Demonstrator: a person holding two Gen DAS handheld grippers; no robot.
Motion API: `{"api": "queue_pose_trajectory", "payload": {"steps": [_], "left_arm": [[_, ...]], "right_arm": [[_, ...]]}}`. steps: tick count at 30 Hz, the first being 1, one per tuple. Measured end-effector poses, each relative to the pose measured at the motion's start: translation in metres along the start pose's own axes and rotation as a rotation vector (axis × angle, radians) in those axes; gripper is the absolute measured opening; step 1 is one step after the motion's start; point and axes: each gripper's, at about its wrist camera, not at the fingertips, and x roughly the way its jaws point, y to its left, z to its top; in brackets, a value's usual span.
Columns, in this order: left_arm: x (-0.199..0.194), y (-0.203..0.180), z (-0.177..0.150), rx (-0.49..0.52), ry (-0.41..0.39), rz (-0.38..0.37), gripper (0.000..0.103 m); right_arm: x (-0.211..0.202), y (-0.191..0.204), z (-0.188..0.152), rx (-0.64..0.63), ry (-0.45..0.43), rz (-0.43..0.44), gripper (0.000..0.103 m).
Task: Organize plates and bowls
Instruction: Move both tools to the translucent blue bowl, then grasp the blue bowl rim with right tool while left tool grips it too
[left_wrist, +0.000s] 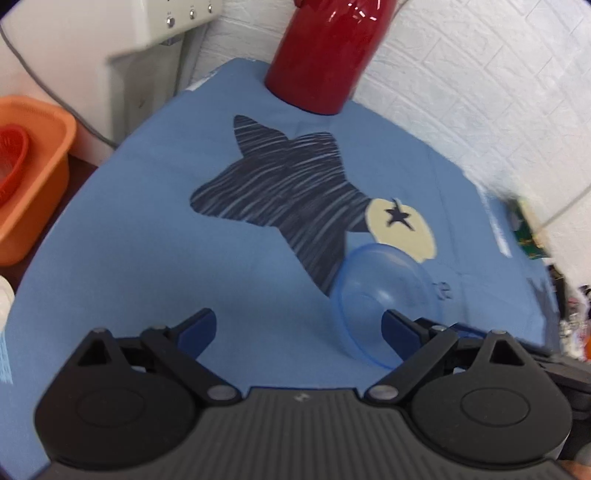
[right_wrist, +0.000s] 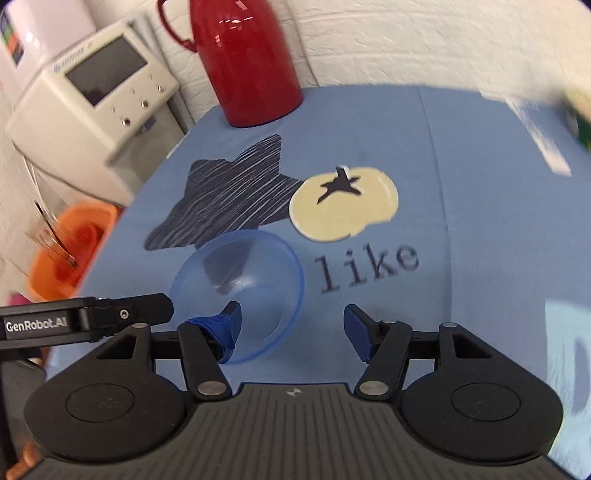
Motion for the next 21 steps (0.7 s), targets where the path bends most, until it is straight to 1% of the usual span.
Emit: {"api": "queue_pose_trajectory", "payload": {"steps": [2, 3, 5, 6, 8, 9, 10, 11, 12, 13, 14, 16, 18, 19, 21], "left_arm": [[0.01, 0.001, 0.001, 0.005, 0.001, 0.026, 0.094], [0.014, 0.001, 0.001, 0.006, 0.006, 0.027, 0.094], [0.022, 0.003, 0.001, 0.005, 0.021, 0.031, 0.094], [0.022, 0.003, 0.001, 0.01, 0.004, 0.038, 0.093], [0.022, 0.004, 0.001, 0.023, -0.013, 0.067, 0.085], [0.021, 0.003, 0.001, 0.034, -0.022, 0.075, 0.062], [0.021, 0.002, 0.002, 0.052, -0.019, 0.065, 0.042], [0.022, 0.0, 0.002, 0.064, -0.012, 0.057, 0.042], [0.022, -0.002, 0.002, 0.063, -0.011, 0.06, 0.032], [0.022, -0.002, 0.003, 0.062, -0.013, 0.071, 0.031], [0.022, -0.001, 0.003, 0.058, -0.013, 0.062, 0.031], [0.021, 0.001, 0.002, 0.052, -0.007, 0.044, 0.032], [0.02, 0.0, 0.002, 0.055, 0.0, 0.041, 0.032], [0.02, 0.0, 0.002, 0.055, 0.001, 0.039, 0.032], [0.021, -0.001, 0.002, 0.061, 0.0, 0.04, 0.032]], "right_arm": [[0.011, 0.001, 0.003, -0.047, 0.017, -0.033, 0.048], [0.017, -0.002, 0.005, -0.048, 0.037, -0.029, 0.048], [0.023, -0.005, 0.006, -0.035, 0.053, -0.005, 0.047], [0.024, -0.007, 0.006, -0.036, 0.043, 0.014, 0.046], [0.023, -0.01, 0.006, -0.025, 0.026, 0.08, 0.045], [0.022, -0.012, 0.004, 0.001, 0.022, 0.135, 0.045], [0.02, -0.011, 0.003, 0.024, 0.021, 0.184, 0.045], [0.02, -0.006, 0.003, 0.028, 0.027, 0.217, 0.041], [0.019, 0.002, 0.004, 0.007, 0.028, 0.202, 0.041], [0.017, 0.007, 0.005, -0.021, 0.019, 0.173, 0.041], [0.016, 0.011, 0.007, -0.047, 0.013, 0.146, 0.043], [0.015, 0.02, 0.009, -0.108, -0.001, 0.052, 0.044], [0.018, 0.029, 0.008, -0.192, -0.006, -0.047, 0.044], [0.017, 0.029, 0.007, -0.214, 0.001, -0.054, 0.044], [0.016, 0.029, 0.004, -0.214, 0.014, -0.019, 0.043]]}}
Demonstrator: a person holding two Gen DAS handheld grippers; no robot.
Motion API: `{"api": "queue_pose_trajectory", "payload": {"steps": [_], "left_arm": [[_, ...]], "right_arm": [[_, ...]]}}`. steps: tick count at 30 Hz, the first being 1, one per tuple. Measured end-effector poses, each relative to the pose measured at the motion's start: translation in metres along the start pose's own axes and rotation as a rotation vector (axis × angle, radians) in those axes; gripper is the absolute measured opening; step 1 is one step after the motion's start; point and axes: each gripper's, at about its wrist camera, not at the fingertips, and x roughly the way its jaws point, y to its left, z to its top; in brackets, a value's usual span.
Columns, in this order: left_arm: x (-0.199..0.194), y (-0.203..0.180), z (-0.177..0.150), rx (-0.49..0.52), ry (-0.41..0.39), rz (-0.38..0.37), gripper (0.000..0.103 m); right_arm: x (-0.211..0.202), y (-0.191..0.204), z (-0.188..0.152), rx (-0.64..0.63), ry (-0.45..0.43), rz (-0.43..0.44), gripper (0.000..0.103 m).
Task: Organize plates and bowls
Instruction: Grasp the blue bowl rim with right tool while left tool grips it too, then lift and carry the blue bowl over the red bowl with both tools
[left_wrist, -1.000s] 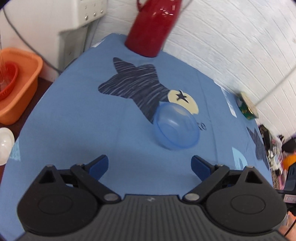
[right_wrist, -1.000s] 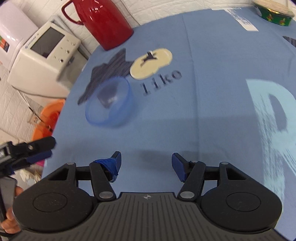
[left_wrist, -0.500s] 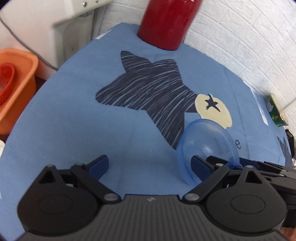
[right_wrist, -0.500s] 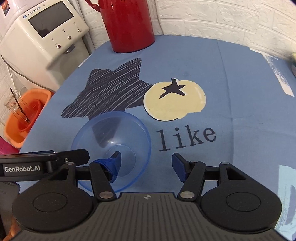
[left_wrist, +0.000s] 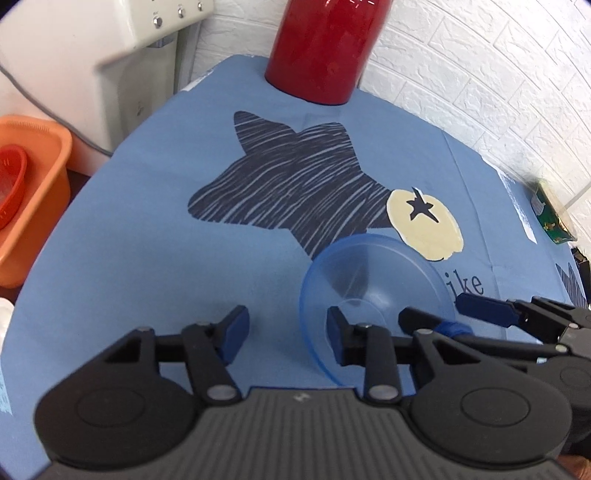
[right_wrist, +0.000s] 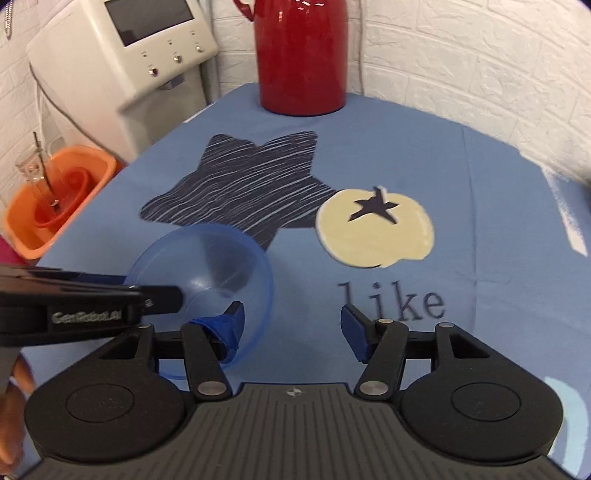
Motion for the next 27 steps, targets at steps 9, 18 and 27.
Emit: {"api": "queue_pose_trajectory", "payload": {"steps": [9, 18, 27], "left_arm": [[-0.004, 0.012, -0.001, -0.076, 0.044, -0.095, 0.0], [-0.017, 0.02, -0.006, -0.142, 0.059, -0.154, 0.0], [-0.056, 0.001, -0.024, -0.101, 0.037, -0.148, 0.0]], "right_arm": [[0.0, 0.007, -0.003, 0.088, 0.01, 0.146, 0.025], [-0.009, 0.008, -0.012, 0.244, 0.022, 0.228, 0.024], [-0.05, 0.009, -0.029, 0.254, 0.0, 0.238, 0.023]]}}
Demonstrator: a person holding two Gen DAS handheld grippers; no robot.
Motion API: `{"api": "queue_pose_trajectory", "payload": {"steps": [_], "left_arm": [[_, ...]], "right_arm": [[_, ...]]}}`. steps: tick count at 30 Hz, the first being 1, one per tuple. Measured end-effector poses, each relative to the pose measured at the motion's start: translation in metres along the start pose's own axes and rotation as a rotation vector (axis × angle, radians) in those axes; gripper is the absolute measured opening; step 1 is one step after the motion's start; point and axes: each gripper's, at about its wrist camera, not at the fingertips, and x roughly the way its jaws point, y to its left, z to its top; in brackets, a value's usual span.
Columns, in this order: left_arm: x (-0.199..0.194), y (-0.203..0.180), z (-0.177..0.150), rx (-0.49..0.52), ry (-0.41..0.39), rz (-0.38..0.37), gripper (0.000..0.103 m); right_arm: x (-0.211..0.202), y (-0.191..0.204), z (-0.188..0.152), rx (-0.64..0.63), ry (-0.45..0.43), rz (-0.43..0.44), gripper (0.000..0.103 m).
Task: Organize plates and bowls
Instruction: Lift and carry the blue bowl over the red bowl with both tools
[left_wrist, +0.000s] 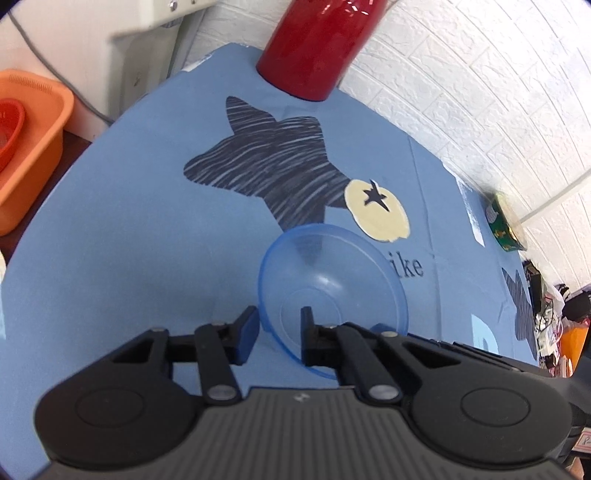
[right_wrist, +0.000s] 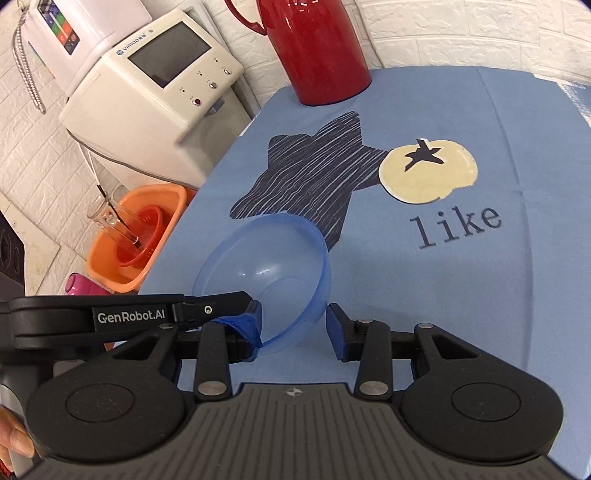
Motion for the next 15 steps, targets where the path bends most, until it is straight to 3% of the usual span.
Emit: {"api": "queue_pose_trajectory", "payload": {"steps": [6, 15], "left_arm": [[-0.044, -0.042, -0.057, 0.071, -0.001, -0.044, 0.0], [-0.1, -0.116, -0.2, 0.226, 0.074, -0.125, 0.0]], "right_arm": [[-0.072, 0.007, -0.052, 0.002, -0.052, -0.037, 0.024], [-0.195, -0.003, -0.194, 0.078, -0.146, -0.131, 0.024]]}}
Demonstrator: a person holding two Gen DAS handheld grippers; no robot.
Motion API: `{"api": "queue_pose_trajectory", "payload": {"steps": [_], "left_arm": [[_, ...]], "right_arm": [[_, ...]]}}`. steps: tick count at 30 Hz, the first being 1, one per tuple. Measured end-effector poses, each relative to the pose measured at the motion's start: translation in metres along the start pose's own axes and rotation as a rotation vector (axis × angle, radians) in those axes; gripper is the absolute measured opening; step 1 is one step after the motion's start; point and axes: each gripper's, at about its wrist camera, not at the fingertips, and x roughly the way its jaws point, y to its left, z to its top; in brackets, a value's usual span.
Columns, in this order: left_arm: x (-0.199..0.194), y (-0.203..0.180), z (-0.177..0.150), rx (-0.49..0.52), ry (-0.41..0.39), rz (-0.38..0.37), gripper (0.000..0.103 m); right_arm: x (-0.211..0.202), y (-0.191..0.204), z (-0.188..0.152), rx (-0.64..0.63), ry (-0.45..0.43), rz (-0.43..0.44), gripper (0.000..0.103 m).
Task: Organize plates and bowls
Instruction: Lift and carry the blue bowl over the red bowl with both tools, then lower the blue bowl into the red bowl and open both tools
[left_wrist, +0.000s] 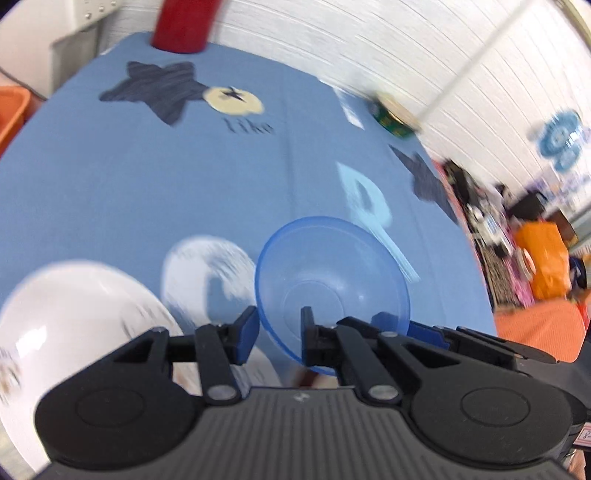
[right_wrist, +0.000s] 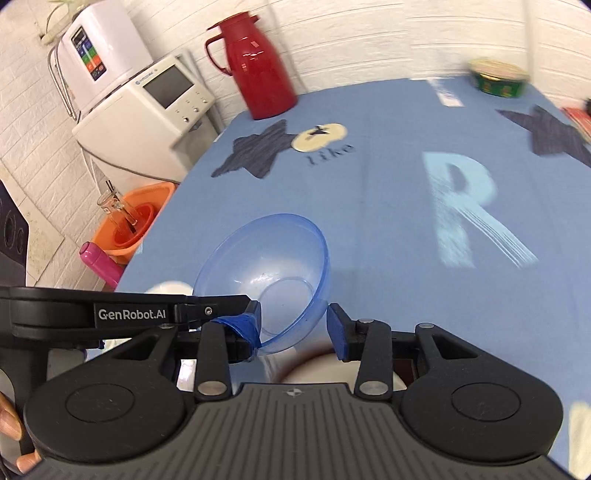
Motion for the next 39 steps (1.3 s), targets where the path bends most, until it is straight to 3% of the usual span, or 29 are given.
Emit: {"api": "queue_pose_trajectory", "payload": {"steps": [4, 8, 13, 23, 24, 29, 30, 39], "left_arm": [[0.001, -0.032, -0.041, 0.056, 0.033, -0.012, 0.0], [0.012, -0.041, -0.059, 0.084, 0.057, -0.002, 0.0], [0.024, -0.036, -0.064, 0.089, 0.072, 0.014, 0.0], [0.022, -0.029, -0.061, 0.088, 0.116, -0.05, 0.002], [0.02, -0.028, -0.061, 0.086, 0.117, -0.055, 0.005], [0.012, -0.025, -0.057, 0.084, 0.081, -0.06, 0.053], [0.009, -0.023, -0.056, 0.078, 0.066, -0.054, 0.079], [-0.004, -0.014, -0.05, 0.08, 0.029, -0.074, 0.08]], "right_arm": [[-0.024, -0.02, -0.036, 0.055, -0.011, -0.023, 0.024], [-0.023, -0.035, -0.053, 0.1, -0.002, -0.021, 0.024], [-0.018, -0.044, -0.058, 0.125, -0.003, 0.018, 0.024], [-0.027, -0.043, -0.062, 0.119, 0.005, -0.024, 0.028], [-0.027, -0.043, -0.062, 0.114, 0.007, -0.04, 0.028], [-0.032, -0.048, -0.06, 0.125, 0.0, -0.066, 0.029], [-0.035, -0.05, -0.059, 0.13, -0.013, -0.074, 0.029], [-0.037, -0.054, -0.064, 0.168, -0.023, -0.053, 0.03]]}}
